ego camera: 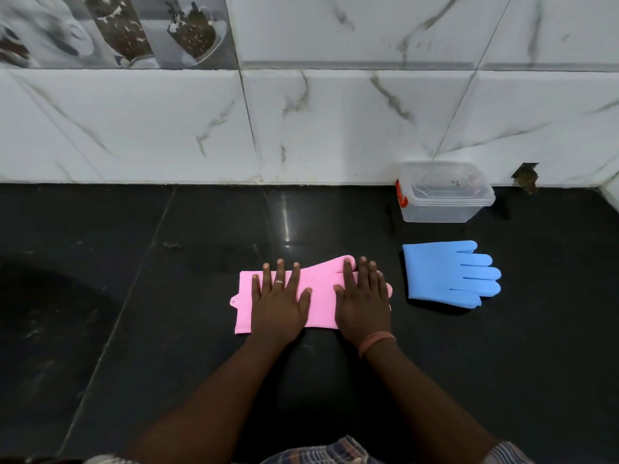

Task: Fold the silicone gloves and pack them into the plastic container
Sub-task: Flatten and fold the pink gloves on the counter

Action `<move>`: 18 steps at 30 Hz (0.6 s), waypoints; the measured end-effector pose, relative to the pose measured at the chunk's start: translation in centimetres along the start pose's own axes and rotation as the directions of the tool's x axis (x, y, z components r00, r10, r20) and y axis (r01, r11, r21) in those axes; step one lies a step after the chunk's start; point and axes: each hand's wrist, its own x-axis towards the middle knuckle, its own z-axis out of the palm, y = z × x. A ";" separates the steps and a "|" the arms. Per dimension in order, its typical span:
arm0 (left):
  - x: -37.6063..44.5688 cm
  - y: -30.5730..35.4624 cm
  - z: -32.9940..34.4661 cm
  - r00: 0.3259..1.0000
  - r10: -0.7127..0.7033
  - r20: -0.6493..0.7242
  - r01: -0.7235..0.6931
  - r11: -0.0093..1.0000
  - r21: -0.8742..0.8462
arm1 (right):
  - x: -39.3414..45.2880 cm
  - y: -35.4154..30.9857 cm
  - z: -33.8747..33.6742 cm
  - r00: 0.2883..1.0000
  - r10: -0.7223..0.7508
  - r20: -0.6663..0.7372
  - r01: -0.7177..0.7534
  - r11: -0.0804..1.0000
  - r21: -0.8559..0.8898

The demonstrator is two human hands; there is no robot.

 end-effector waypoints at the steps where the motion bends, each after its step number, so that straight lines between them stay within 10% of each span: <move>1: -0.1 -0.3 0.4 1.000 0.001 0.012 -0.001 1.000 0.011 | -0.3 0.1 0.3 1.000 0.007 -0.012 -0.007 1.000 0.000; 18: 0.9 -5.5 -2.1 0.997 -0.081 -0.007 0.079 0.988 -0.135 | -0.2 -0.2 0.7 0.998 0.067 0.005 -0.067 0.997 -0.045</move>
